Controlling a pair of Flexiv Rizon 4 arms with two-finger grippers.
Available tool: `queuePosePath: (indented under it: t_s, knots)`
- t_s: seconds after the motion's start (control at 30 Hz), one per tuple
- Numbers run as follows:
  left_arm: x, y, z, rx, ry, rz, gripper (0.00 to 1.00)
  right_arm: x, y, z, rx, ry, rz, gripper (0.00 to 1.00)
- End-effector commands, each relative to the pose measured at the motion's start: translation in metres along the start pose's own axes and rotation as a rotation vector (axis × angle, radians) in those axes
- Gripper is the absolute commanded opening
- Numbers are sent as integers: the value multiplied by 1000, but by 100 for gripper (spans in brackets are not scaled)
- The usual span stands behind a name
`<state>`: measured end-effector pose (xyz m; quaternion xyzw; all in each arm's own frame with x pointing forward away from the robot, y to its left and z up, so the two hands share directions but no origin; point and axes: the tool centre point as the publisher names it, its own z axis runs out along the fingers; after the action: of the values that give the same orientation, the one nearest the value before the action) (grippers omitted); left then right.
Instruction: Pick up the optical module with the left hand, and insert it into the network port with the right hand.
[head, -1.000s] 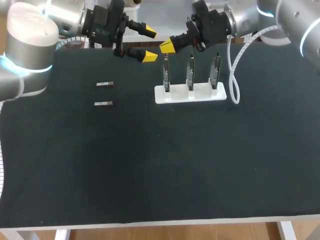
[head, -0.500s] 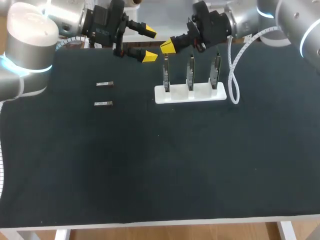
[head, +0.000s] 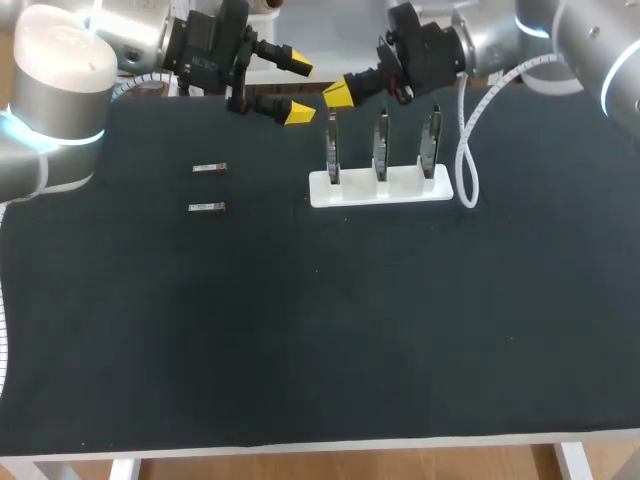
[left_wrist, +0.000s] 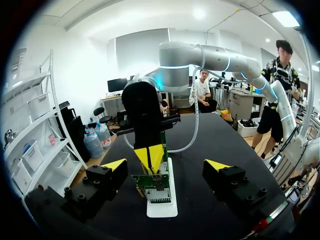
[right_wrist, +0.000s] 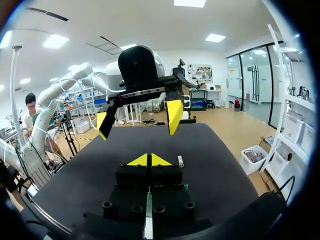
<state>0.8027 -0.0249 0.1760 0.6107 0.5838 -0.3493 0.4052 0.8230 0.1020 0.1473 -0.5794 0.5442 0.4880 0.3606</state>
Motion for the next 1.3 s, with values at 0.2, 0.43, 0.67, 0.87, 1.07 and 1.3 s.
queuePosePath:
  t_s: [0.2, 0.43, 0.67, 0.87, 1.07, 1.3]
  knots:
    - [0, 2, 0, 3, 1, 1, 100, 8, -9, 2, -113, -4, 15, 0]
    - [0, 2, 0, 3, 1, 1, 100, 11, -9, 2, -119, -10, 21, 0]
    - [0, 2, 0, 3, 1, 1, 100, 2, -8, 1, -120, -15, -2, 0]
    - [0, 2, 0, 3, 1, 1, 100, -9, -4, -2, -112, -10, -32, 0]
    - [0, 2, 0, 3, 1, 1, 100, -16, 0, -7, -99, -3, -53, 0]
    - [0, 2, 0, 3, 1, 1, 100, -23, 6, -13, -83, 2, -75, 0]
